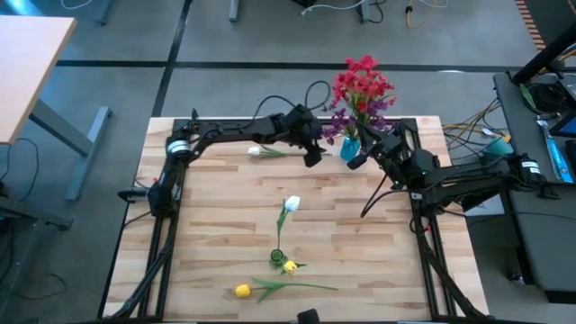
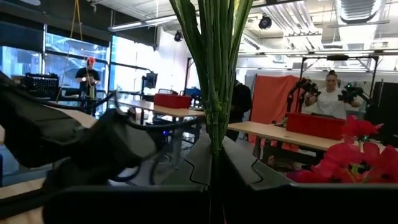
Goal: Sort flowers into vase by color
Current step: Put the red flowers into the blue vase
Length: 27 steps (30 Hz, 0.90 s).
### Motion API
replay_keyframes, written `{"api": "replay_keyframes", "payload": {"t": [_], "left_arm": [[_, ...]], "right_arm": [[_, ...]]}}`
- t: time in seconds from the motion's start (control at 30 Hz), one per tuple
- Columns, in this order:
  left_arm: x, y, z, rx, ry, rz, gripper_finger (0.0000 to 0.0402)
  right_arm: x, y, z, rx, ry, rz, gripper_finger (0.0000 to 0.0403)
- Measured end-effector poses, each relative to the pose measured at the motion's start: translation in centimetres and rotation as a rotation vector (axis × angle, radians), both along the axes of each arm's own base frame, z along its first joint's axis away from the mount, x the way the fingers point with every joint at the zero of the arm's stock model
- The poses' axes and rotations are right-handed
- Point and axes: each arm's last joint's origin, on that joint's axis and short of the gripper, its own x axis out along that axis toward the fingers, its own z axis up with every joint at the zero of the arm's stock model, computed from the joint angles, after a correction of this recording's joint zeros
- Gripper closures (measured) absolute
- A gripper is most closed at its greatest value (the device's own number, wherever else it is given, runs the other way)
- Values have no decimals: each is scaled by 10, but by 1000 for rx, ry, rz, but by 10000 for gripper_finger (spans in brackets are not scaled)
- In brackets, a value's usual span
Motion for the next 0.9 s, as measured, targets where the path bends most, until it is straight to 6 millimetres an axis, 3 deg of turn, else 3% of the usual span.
{"api": "replay_keyframes", "payload": {"t": [0.17, 0.37, 0.63, 0.77, 0.9], "left_arm": [[-30, -14, 24, 50, -118, 36, 166], [-68, -41, 36, 91, -162, -11, 166], [-113, -89, 80, 189, -391, -386, 166], [-119, -104, 111, 271, -695, -491, 166], [-110, -108, 123, 248, -870, -479, 166]], "right_arm": [[1, 4, 2, -6, -30, 77, 394], [5, 11, 9, -29, -46, 230, 394], [9, 16, 23, -45, -105, 403, 394], [12, 20, 33, -101, -167, 540, 394], [18, 22, 42, -165, -205, 621, 394]]}}
